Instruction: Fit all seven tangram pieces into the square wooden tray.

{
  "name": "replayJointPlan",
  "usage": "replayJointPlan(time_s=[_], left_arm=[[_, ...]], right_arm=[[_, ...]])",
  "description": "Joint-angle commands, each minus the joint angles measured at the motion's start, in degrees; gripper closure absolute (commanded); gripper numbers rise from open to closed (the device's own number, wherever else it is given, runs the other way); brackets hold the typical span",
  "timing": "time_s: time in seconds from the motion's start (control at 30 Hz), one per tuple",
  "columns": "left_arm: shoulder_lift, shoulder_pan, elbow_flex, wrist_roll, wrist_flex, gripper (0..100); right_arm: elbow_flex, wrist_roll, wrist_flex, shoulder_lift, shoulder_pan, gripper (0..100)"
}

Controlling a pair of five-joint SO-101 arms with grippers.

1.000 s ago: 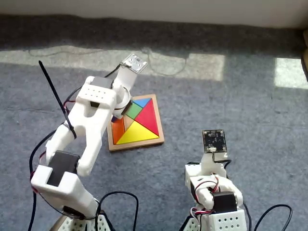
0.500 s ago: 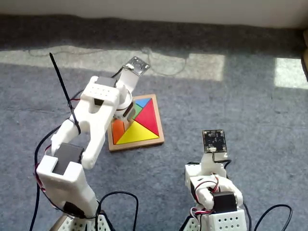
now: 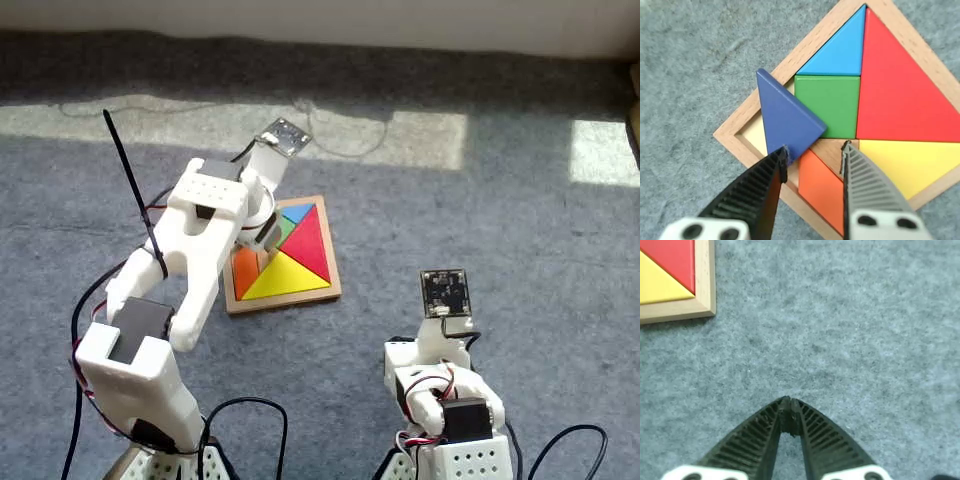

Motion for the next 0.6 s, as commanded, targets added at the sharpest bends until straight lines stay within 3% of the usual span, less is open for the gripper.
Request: replayJointPlan(time_s=[0.0, 0.3, 0.57], left_arm=[[-0.48, -0.48, -2.15, 0.18, -1.32, 81], [0.04, -0.48, -1.63, 0.35, -4.4, 81], [9.45, -2.68, -8.4, 0.35, -2.29, 81]], right_arm=[[8.75, -0.35, 0.22, -0.31, 0.66, 98.9], [8.75, -0.35, 0.22, -0.31, 0.66, 98.9], [8.75, -0.35, 0.22, -0.31, 0.66, 98.9]])
